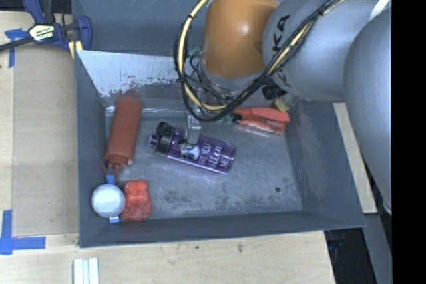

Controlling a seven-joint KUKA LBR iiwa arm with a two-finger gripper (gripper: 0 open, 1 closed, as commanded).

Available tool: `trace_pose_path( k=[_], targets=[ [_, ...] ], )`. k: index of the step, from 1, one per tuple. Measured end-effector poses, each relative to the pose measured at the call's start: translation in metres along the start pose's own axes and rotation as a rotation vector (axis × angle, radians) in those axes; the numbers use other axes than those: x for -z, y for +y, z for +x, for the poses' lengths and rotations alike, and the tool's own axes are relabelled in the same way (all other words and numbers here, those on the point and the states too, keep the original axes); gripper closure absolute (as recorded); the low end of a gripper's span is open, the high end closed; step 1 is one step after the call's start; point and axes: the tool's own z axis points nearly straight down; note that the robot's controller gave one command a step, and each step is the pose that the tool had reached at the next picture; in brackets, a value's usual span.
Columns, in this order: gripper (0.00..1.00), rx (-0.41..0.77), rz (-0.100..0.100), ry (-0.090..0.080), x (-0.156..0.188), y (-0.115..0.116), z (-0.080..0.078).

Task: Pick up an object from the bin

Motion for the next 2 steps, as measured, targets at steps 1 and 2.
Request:
trace_pose_path(
  k=[1,2],
  targets=[
    [0.0,-0.061,-0.002,-0.005,0.0,-0.005,0.02],
    [0.0,-0.073,-0.003,-0.01,-0.064,-0.023,0.028]
  ],
)
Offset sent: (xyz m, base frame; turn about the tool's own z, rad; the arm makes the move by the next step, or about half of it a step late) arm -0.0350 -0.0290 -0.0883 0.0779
